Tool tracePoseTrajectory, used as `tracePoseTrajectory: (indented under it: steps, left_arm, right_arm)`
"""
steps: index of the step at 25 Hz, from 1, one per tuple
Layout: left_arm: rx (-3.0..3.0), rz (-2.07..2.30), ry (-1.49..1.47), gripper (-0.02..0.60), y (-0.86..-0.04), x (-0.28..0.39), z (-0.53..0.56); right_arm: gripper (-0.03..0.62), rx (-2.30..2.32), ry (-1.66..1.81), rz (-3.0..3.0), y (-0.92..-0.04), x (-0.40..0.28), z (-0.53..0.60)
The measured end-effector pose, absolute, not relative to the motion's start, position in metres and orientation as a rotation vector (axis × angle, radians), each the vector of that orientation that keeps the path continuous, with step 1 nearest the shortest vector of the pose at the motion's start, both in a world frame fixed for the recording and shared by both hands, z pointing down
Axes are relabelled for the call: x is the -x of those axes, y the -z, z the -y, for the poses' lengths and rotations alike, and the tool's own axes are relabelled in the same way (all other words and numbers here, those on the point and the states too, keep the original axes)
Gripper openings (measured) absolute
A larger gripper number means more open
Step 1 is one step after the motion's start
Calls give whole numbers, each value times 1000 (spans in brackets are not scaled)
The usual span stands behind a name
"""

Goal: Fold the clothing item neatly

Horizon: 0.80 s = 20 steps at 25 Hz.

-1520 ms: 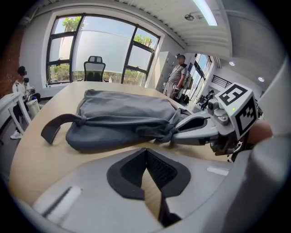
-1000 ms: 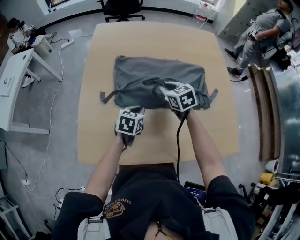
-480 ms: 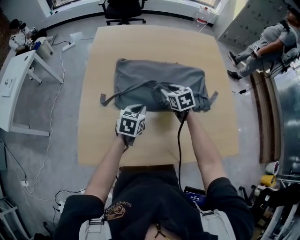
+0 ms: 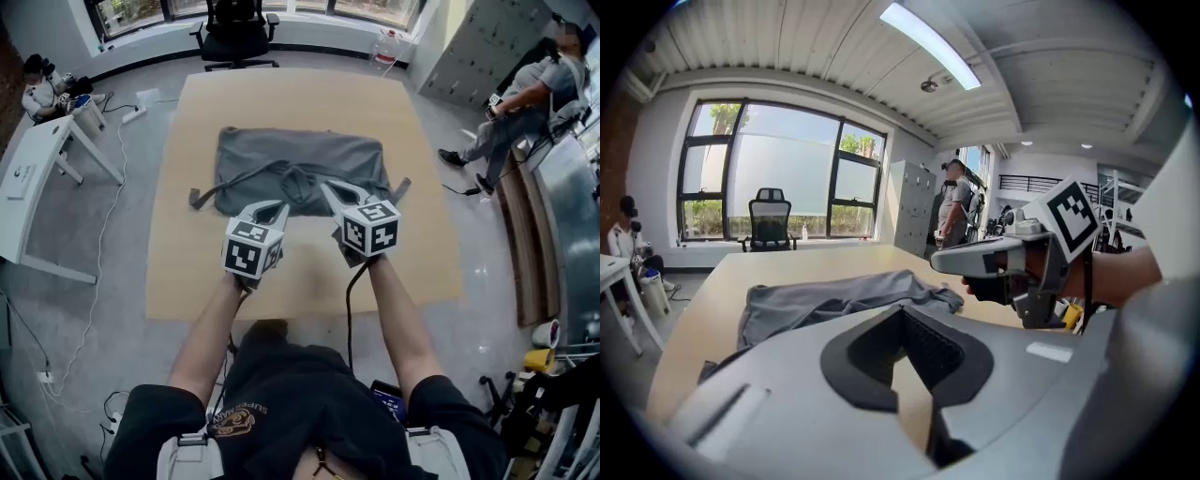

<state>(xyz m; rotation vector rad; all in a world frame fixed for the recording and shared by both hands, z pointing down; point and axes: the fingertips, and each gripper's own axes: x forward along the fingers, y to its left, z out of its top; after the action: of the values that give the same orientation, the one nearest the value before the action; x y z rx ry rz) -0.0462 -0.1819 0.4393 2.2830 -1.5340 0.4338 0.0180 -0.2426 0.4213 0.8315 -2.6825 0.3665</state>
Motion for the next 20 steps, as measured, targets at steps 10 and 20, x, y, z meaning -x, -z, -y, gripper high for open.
tracePoseTrajectory:
  steps: [10, 20]
  left_arm:
    - [-2344, 1629, -384, 8, -379, -35, 105]
    - [-2403, 1668, -294, 8, -328, -81, 20]
  right_arm:
    - [3, -850, -182, 2826, -355, -93, 132]
    - [3, -850, -144, 2935, -310, -134, 37]
